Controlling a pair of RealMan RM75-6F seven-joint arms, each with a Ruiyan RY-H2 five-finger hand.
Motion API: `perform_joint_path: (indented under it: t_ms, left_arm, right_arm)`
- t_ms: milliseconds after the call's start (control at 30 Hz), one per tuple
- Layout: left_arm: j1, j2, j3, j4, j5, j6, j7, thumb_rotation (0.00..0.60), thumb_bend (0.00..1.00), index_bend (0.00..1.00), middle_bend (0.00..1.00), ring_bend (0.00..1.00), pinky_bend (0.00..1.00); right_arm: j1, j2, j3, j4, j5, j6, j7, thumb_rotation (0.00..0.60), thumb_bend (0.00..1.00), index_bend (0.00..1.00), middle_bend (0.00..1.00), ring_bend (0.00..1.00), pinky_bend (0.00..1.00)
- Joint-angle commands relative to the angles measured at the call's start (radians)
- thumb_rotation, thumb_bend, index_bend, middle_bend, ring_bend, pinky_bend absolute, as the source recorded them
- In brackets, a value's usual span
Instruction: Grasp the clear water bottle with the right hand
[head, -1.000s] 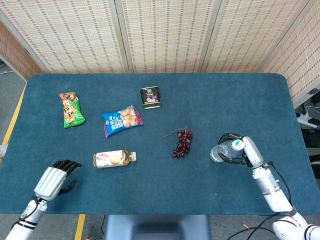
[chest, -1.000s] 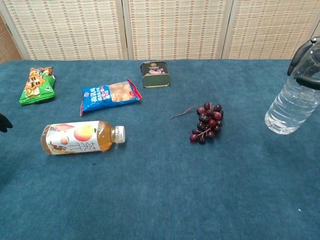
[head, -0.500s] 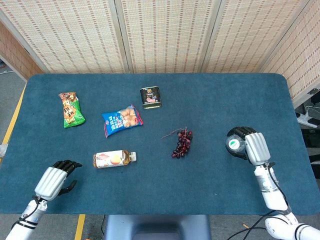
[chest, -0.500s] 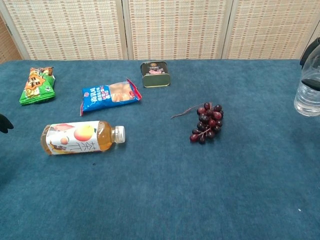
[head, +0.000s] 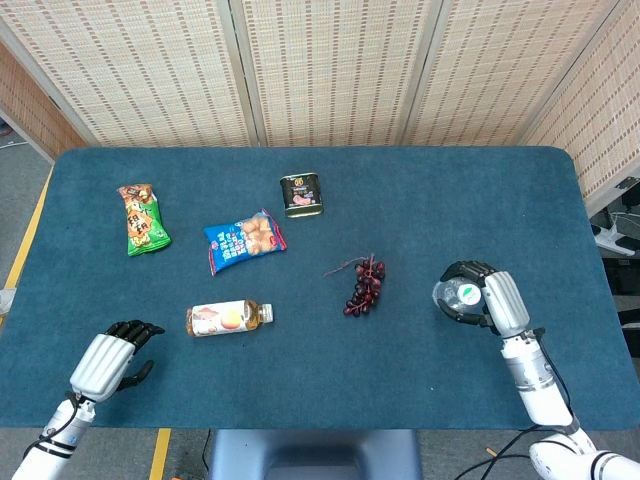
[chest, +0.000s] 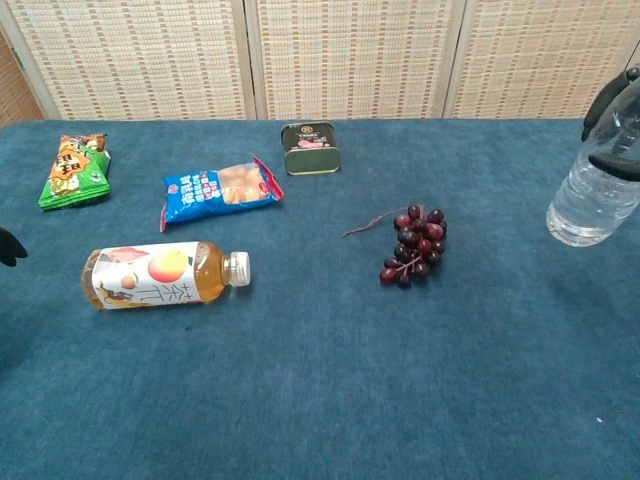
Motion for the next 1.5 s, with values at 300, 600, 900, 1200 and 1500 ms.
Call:
perform_joint_path:
  t_ms: [300,600,900,1200,1500]
  left_arm:
    - [0.000,0.001,0.000,0.000,0.000,0.001,0.001,0.600,0.36,0.27,0.30,0.24,0.32]
    - [-0.001,-0.001,0.001,0.002,-0.002,-0.004,0.002,0.600,0.36,0.27,0.30,0.24,0.32]
    - [0.000,-0.001,0.001,0.002,-0.001,-0.001,0.006,0.600,0.36,0.27,0.30,0.24,0.32]
    - [-0.002,-0.002,0.001,-0.001,-0.002,-0.007,0.013,0.600,0.36,0.27,0.30,0.24,0.32]
    - [0.000,0.001,0.000,0.000,-0.003,-0.001,0.006,0.600,0.36,0.27,0.30,0.24,0.32]
  right_arm:
    - [0.006,-0.025,-0.004,0.057,0.100,-0.125,-0.209,0.600,0.50,0.82,0.77,0.62,0.59]
    - [-0.005,-0.006,-0.013,-0.014,-0.001,-0.002,-0.114,0.600,0.50,0.82,0.77,0.62,0.59]
    - [-0.003,-0.006,-0.015,0.033,0.040,-0.054,-0.028,0.600,0.50,0.82,0.77,0.62,0.59]
    - [0.039,-0.135,0.008,0.248,0.079,-0.130,0.198,0.600,0.50,0.82,0.77,0.62,0.59]
    - [0.060,-0.162,-0.048,0.377,0.029,-0.172,0.356,0.600,0.45,0.46,0.54,0.32,0.41]
